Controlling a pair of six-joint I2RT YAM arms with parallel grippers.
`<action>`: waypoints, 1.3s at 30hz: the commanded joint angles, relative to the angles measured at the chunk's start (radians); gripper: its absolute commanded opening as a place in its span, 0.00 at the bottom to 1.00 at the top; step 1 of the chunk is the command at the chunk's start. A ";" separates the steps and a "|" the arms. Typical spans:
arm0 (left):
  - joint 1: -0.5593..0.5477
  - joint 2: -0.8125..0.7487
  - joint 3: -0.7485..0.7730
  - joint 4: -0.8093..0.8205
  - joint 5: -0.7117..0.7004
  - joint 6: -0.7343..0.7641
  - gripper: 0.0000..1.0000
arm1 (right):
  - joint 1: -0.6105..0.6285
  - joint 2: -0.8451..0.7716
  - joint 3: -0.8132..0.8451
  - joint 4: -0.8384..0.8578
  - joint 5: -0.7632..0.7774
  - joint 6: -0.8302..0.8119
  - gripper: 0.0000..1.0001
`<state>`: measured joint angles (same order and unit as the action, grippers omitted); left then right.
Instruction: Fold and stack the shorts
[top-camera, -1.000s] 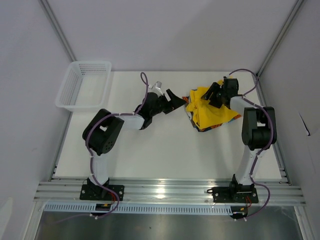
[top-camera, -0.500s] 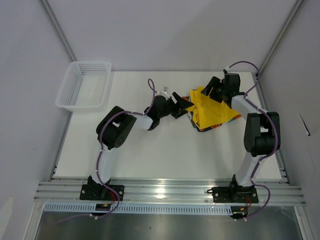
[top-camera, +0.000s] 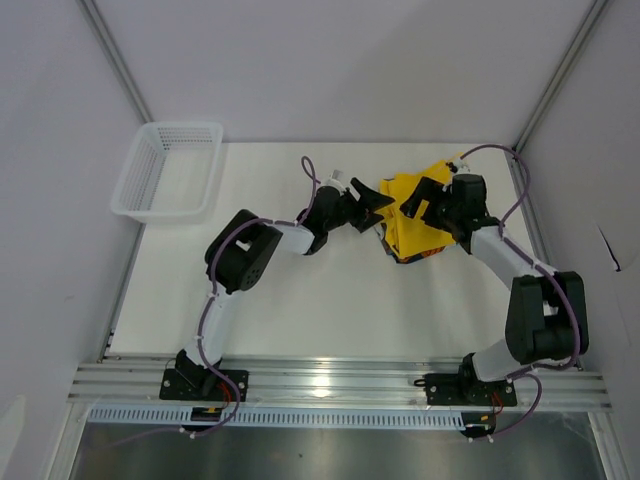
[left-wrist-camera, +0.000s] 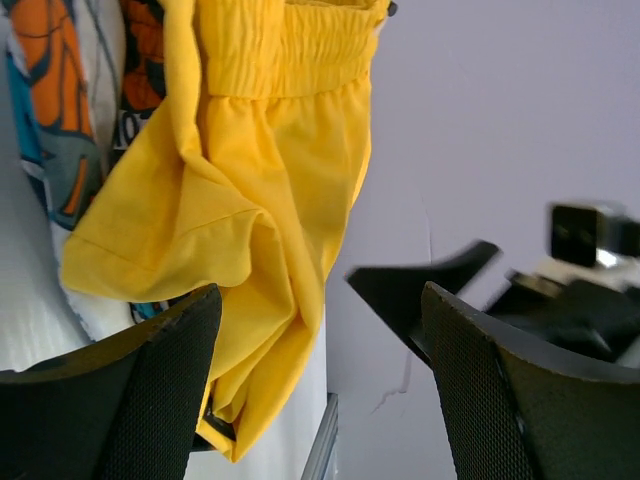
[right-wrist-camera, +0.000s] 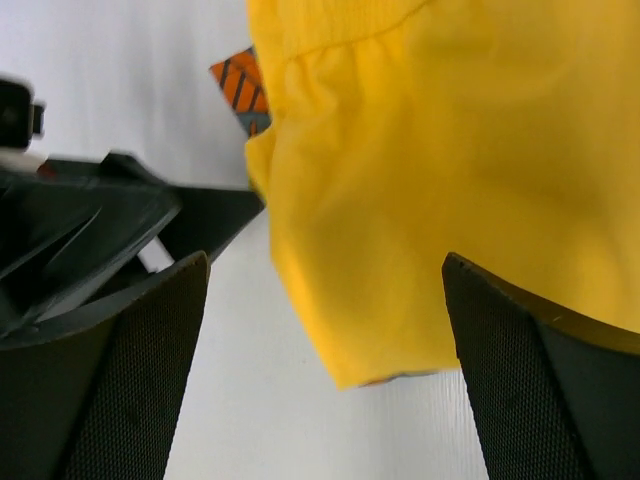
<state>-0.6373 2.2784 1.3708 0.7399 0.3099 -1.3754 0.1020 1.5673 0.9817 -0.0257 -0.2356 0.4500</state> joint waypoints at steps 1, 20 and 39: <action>0.001 0.016 0.033 0.015 -0.005 -0.031 0.83 | 0.085 -0.130 -0.032 -0.012 0.099 -0.115 0.99; 0.042 0.125 0.172 -0.024 0.054 -0.070 0.86 | 0.487 -0.009 -0.025 -0.120 0.827 -0.372 1.00; 0.042 0.185 0.293 -0.068 0.070 -0.033 0.83 | 0.505 0.230 0.100 -0.094 0.986 -0.381 0.64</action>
<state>-0.5953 2.4523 1.6085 0.6746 0.3706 -1.4212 0.6014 1.7752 1.0359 -0.1509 0.6773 0.0696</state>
